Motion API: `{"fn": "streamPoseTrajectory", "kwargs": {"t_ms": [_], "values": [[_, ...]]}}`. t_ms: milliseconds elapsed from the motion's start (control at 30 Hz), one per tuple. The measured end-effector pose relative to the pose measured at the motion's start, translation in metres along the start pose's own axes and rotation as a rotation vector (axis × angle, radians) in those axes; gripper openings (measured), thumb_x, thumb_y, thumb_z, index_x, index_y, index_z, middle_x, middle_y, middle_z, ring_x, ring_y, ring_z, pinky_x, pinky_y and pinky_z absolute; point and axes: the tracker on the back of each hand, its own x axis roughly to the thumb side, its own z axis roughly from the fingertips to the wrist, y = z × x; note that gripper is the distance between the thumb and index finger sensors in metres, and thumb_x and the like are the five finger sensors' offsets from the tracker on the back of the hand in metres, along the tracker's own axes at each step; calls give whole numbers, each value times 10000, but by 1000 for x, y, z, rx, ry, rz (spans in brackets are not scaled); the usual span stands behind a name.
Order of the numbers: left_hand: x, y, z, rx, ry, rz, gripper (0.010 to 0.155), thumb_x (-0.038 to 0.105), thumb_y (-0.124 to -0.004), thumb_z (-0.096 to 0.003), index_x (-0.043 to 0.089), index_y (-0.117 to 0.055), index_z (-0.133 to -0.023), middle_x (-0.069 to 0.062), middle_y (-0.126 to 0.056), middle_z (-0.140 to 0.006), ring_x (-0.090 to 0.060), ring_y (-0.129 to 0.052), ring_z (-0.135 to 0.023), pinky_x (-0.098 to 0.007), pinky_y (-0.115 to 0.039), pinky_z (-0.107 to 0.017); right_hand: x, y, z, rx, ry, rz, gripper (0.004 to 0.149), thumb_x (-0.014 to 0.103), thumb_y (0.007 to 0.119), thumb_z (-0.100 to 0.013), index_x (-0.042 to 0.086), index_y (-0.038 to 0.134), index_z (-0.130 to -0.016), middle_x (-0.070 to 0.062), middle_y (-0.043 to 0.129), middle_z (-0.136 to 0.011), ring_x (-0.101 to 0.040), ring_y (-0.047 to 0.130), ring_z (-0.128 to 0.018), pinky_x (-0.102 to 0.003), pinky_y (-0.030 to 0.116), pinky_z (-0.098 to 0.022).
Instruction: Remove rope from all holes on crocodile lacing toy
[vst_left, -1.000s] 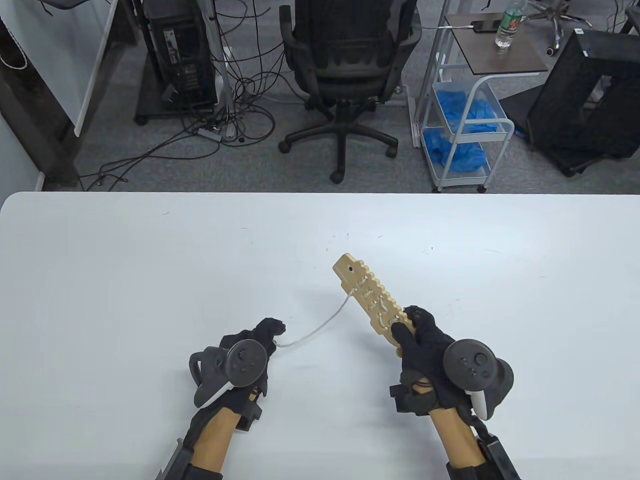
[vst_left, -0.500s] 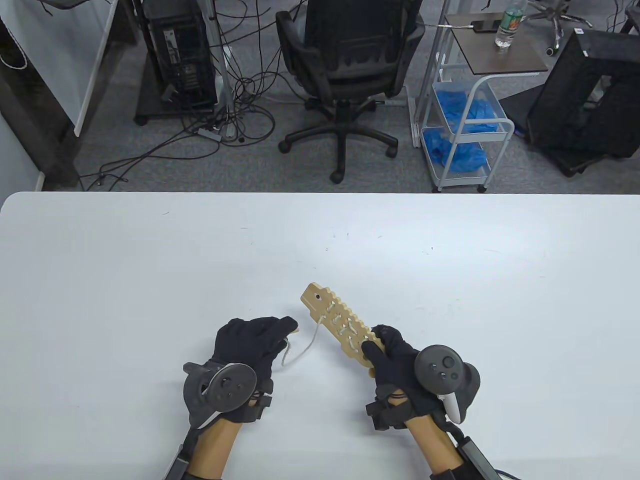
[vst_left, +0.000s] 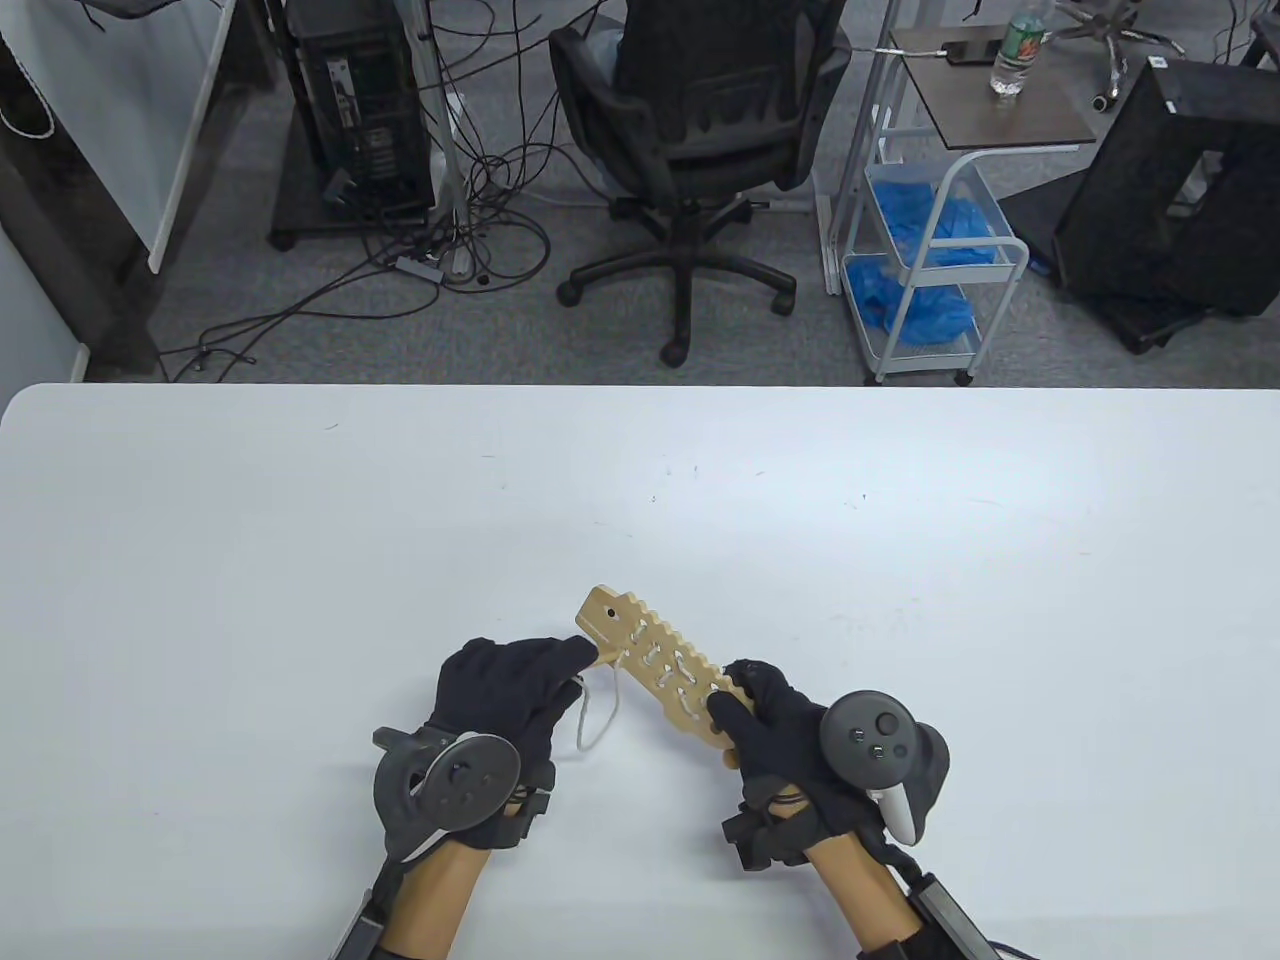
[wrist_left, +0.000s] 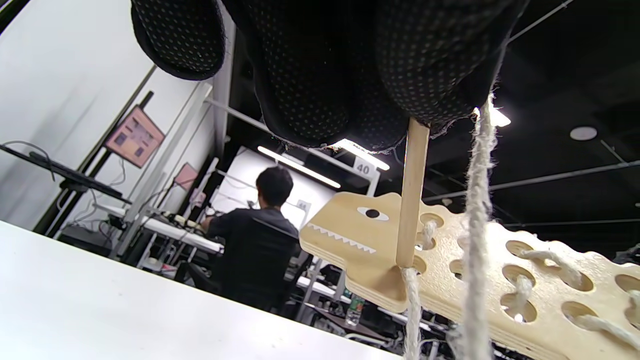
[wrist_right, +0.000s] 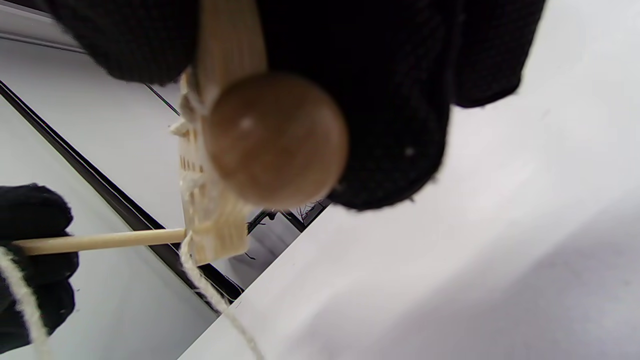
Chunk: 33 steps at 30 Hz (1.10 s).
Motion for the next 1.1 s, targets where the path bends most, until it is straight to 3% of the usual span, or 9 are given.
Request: {"fn": "streamPoseTrajectory", "kwargs": {"t_ms": [300,500,667,767,800,900,1100], "values": [[2,-1,0,-7,-17,-23,435,393,-887,-419,434,-902,-852,95,-988,-790,-94,-986,-668,-538,-747,-682,0,2,-1,37,-4,-53,461,369,811,-390,117,784,-776,-124,1013,-517,-319,1057,-320,-606,786,-473],[7,-5,2,-19,-67,-122,432,424,-878,-427,473,-905,-855,74,-866,-985,-149,-863,-872,-586,-659,-732,-2,6,-2,96,-3,-171,462,369,810,-391,114,786,-775,-123,1014,-513,-318,1057,-313,-604,787,-471],[9,-5,2,-16,-72,-127,440,433,-873,-430,476,-895,-868,56,-806,-1049,-172,-803,-934,-603,-624,-746,-5,10,-2,131,27,-284,461,368,812,-392,107,790,-772,-128,1015,-506,-320,1056,-306,-604,788,-464],[6,-4,2,-18,-63,-111,529,447,-867,-425,460,-814,-952,42,-787,-1065,-182,-789,-944,-609,-616,-747,-7,9,-2,132,38,-311,460,368,811,-394,105,791,-770,-130,1015,-504,-319,1057,-302,-603,790,-461],[5,-4,1,-16,-55,-104,603,455,-865,-424,443,-740,-1014,36,-771,-1076,-187,-779,-952,-609,-615,-748,-7,9,-3,129,41,-316,460,369,810,-394,104,791,-770,-129,1015,-504,-319,1056,-301,-602,791,-461],[-3,-3,1,-1,2,-28,670,442,-852,-432,411,-650,-1070,21,-750,-1086,-195,-771,-953,-606,-622,-741,-7,4,-3,107,50,-347,461,369,810,-394,103,791,-770,-129,1015,-504,-318,1057,-300,-602,791,-460],[-28,-7,1,-32,216,199,703,445,-767,-481,326,-519,-1128,5,-733,-1090,-202,-781,-938,-593,-642,-726,-10,-1,-4,89,66,-444,461,372,807,-397,103,790,-770,-127,1015,-502,-314,1057,-298,-598,795,-458]]}}
